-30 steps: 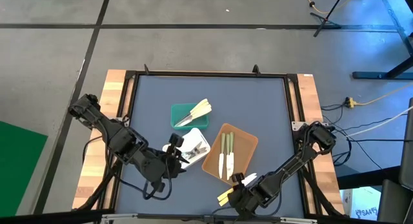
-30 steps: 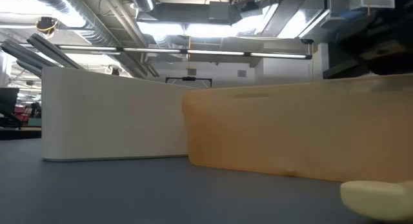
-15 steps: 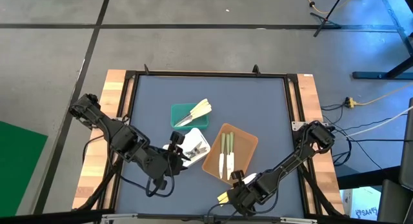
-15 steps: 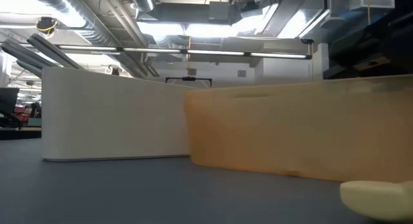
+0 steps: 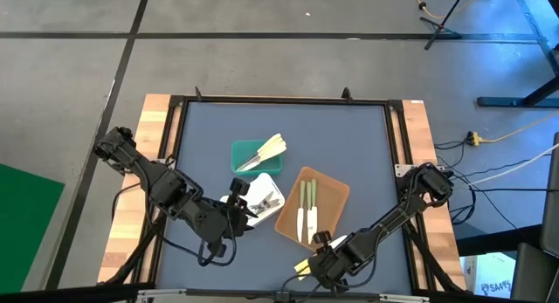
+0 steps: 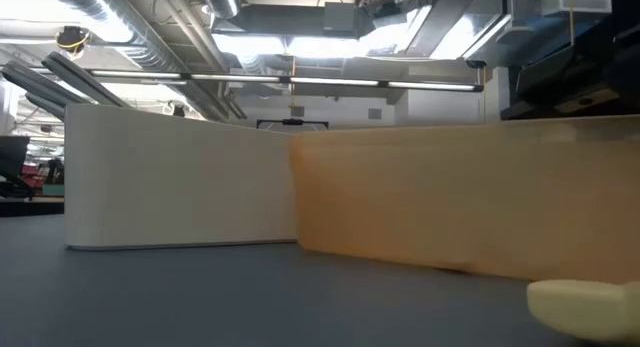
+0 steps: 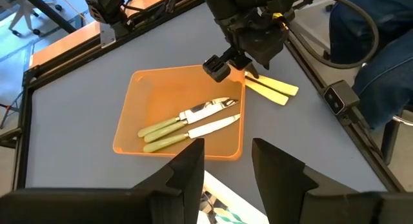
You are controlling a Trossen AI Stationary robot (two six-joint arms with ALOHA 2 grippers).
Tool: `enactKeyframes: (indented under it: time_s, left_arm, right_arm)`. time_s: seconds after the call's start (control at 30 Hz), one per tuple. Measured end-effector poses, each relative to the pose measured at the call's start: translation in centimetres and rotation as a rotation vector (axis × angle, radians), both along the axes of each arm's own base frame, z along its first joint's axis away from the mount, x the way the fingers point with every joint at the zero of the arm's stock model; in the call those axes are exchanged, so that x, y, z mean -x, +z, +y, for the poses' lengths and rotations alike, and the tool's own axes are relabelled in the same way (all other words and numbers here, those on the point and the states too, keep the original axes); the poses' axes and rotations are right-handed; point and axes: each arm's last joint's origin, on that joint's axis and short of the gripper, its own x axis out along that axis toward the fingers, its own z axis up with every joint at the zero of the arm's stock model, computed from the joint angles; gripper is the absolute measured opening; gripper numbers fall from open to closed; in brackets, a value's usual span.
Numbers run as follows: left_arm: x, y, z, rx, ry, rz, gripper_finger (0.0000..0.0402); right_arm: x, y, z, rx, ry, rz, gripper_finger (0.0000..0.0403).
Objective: Sort silverware by color (type)
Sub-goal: Put the yellow knife into the blue bin
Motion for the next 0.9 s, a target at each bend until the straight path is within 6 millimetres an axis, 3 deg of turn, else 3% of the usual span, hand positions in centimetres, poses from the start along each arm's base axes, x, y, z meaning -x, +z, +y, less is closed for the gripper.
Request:
enactKeyframes:
  time_s: [0.33, 0.7, 0.9]
  left_arm:
    - [0.0, 0.0, 0.0, 0.001, 0.000, 0.000, 0.0124]
    - [0.0, 0.0, 0.0, 0.001, 0.000, 0.000, 0.0124]
    - [0.0, 0.0, 0.0, 0.001, 0.000, 0.001, 0.0124]
  right_arm:
    - [-0.5, 0.2, -0.2, 0.044, 0.092, -0.055, 0.0111]
    - [-1.7, 0.1, -2.1, 0.065, 0.034, -0.023, 0.0111]
    - [-1.7, 0.1, -2.1, 0.020, 0.047, 0.007, 0.0111]
